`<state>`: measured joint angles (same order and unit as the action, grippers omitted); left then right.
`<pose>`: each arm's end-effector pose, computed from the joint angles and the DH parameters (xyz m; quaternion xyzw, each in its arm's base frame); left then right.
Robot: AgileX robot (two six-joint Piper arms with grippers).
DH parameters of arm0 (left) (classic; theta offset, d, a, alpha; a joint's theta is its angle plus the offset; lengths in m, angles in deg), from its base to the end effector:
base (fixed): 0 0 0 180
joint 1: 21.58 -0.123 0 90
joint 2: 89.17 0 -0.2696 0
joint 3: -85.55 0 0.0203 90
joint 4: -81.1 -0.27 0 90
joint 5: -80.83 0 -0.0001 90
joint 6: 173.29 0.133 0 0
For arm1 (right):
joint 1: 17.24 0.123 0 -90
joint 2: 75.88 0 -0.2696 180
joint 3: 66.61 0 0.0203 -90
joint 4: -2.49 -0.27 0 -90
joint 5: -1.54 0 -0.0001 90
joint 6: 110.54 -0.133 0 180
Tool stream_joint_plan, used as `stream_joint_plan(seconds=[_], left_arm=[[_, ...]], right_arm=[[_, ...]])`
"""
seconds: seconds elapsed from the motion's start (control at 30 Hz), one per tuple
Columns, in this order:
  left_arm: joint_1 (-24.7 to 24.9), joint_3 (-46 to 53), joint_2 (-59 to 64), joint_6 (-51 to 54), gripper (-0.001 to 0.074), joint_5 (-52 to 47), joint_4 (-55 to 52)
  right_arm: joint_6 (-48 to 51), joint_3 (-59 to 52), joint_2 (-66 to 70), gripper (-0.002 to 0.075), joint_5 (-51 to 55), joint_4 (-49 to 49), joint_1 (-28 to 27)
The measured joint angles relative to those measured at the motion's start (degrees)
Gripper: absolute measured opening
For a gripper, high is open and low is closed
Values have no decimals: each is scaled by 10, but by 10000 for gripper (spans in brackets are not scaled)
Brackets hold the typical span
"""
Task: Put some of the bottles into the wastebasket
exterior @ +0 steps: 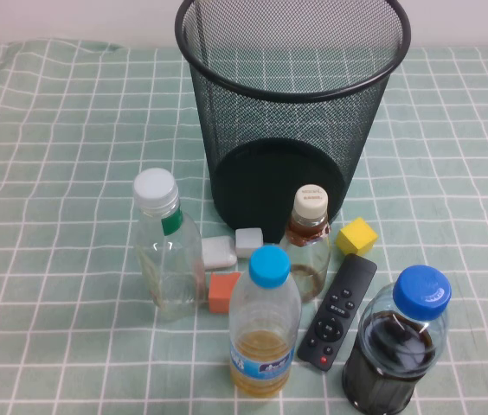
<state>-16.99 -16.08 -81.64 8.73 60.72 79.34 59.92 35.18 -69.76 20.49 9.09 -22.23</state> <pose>0.1281 -0.0089 0.1611 0.0544 0.7968 -0.0006 0.6018 0.1271 -0.0161 0.1683 0.0682 0.7805 -0.0238 0.6210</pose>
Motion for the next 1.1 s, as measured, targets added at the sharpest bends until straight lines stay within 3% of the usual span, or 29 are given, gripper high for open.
stream_joint_plan(seconds=[0.6, 0.9, 1.1], left_arm=[[0, 0, 0, -2, -4, 20, 18], [0, 0, 0, -11, -4, 118, 265], [0, -4, 0, -17, -4, 163, 329]], right_arm=[[0, 0, 0, -7, 0, 0, 0], [0, 0, 0, -7, 0, 0, 0], [0, 0, 0, -7, 0, 0, 0]])
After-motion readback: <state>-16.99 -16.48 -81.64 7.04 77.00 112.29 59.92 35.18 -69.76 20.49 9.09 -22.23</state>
